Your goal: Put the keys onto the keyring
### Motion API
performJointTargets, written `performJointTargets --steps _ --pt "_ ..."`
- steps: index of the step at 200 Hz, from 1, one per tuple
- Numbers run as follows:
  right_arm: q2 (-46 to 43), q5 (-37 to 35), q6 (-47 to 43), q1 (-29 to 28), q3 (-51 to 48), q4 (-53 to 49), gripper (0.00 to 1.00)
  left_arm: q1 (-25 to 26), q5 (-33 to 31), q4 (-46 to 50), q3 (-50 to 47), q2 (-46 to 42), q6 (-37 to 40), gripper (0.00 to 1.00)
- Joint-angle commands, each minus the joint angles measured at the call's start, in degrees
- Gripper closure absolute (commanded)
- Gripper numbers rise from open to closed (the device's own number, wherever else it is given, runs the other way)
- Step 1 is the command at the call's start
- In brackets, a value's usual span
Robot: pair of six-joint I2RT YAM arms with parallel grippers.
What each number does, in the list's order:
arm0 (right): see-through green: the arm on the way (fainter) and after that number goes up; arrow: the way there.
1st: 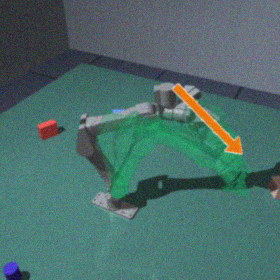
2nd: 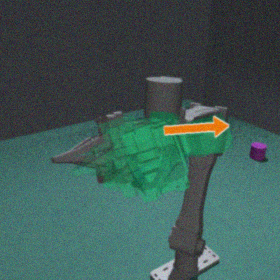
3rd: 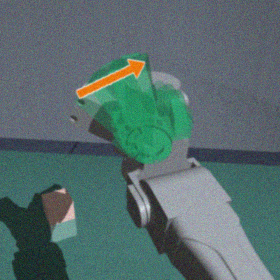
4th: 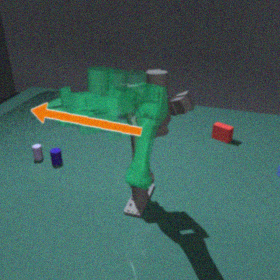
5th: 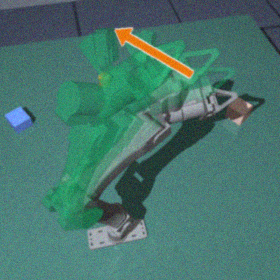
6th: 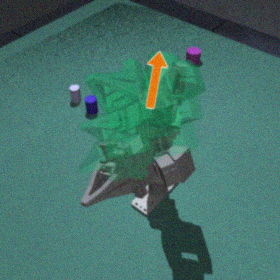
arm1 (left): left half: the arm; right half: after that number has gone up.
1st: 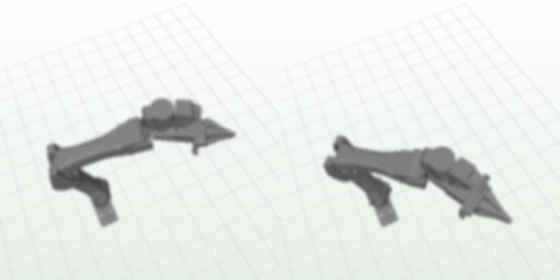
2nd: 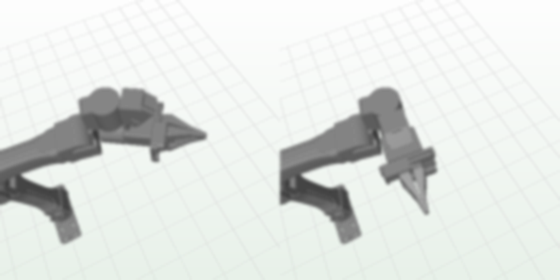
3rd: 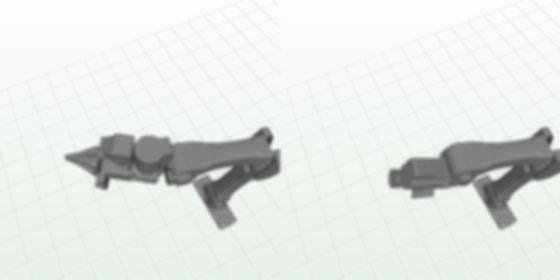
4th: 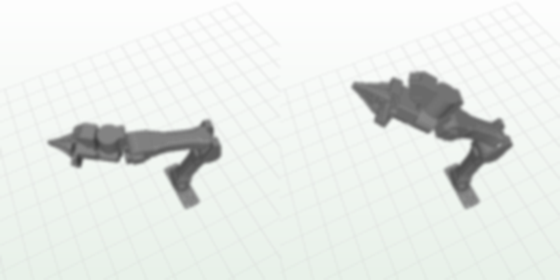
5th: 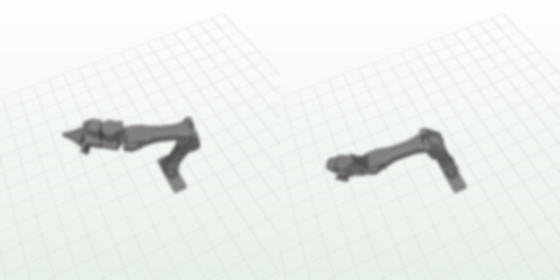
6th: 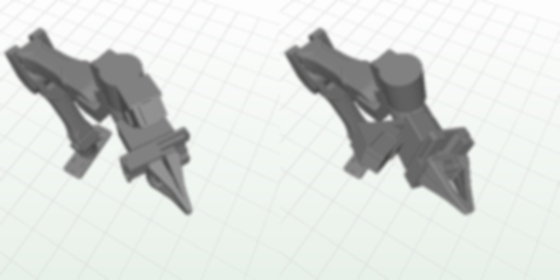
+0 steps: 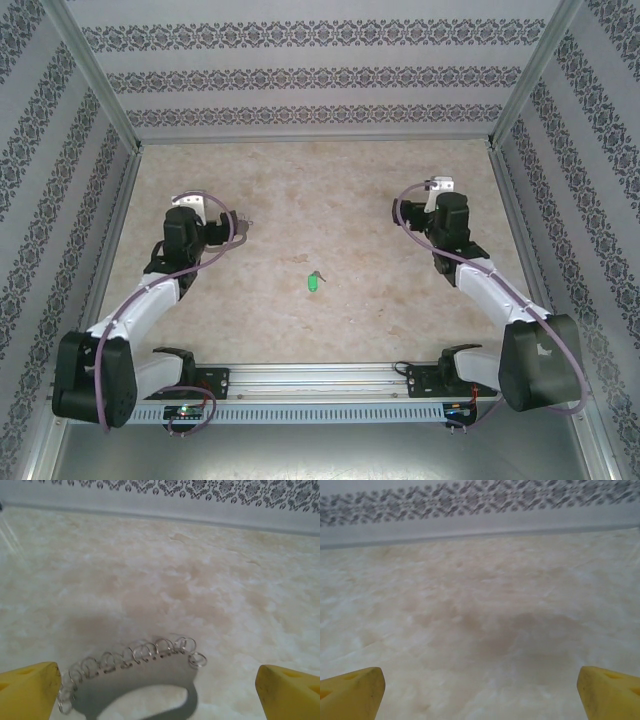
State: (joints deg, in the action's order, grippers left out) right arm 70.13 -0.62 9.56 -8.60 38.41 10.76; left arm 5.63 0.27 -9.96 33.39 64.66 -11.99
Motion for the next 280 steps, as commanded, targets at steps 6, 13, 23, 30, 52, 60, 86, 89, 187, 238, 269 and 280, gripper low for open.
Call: performJointTargets --steps 6,13,23,30,52,60,86,89,187,238,269,280 --pt "1.72 7.98 2.59 -2.06 4.77 -10.38 0.02 0.51 5.00 10.17 3.62 -4.40 -11.29 0.00" --pt "2.62 8.83 2.32 -3.21 5.73 -11.95 0.02 0.47 6.19 10.96 3.86 -5.17 -12.53 0.00" --pt "3.77 9.29 1.72 -5.00 6.92 -13.71 0.02 0.51 6.84 12.59 4.15 -5.73 -14.26 0.00" --pt "4.25 9.20 1.41 -6.59 7.32 -14.51 0.02 0.50 7.22 14.27 4.89 -5.67 -14.46 0.00" --pt "4.54 7.80 0.92 -11.78 7.25 -14.39 0.02 0.47 8.62 18.43 7.16 -3.34 -12.18 0.00" --pt "4.57 7.66 1.13 -13.45 7.11 -13.97 0.02 0.52 8.57 19.11 7.83 -1.98 -11.31 0.00" --pt "5.84 9.28 3.24 -16.98 7.29 -12.50 0.02 0.50 9.99 21.51 12.07 4.30 -9.38 0.00" --pt "5.96 9.52 3.49 -17.28 7.29 -12.38 0.02 0.47 10.35 21.78 12.69 5.13 -9.18 0.00" --pt "1.33 15.10 3.50 -17.64 2.13 -13.40 0.02 10.72 -1.84 35.61 32.40 28.03 4.44 0.11" --pt "0.10 17.09 2.05 -16.59 1.31 -12.54 0.02 15.82 -14.73 42.68 40.73 38.57 9.54 0.37" --pt "0.82 17.56 2.14 -15.10 1.23 -11.68 0.02 17.98 -21.13 46.98 47.18 45.64 12.74 0.55" --pt "0.93 17.50 2.55 -14.72 0.88 -10.76 0.02 18.66 -22.43 47.72 48.76 47.52 13.66 0.57"
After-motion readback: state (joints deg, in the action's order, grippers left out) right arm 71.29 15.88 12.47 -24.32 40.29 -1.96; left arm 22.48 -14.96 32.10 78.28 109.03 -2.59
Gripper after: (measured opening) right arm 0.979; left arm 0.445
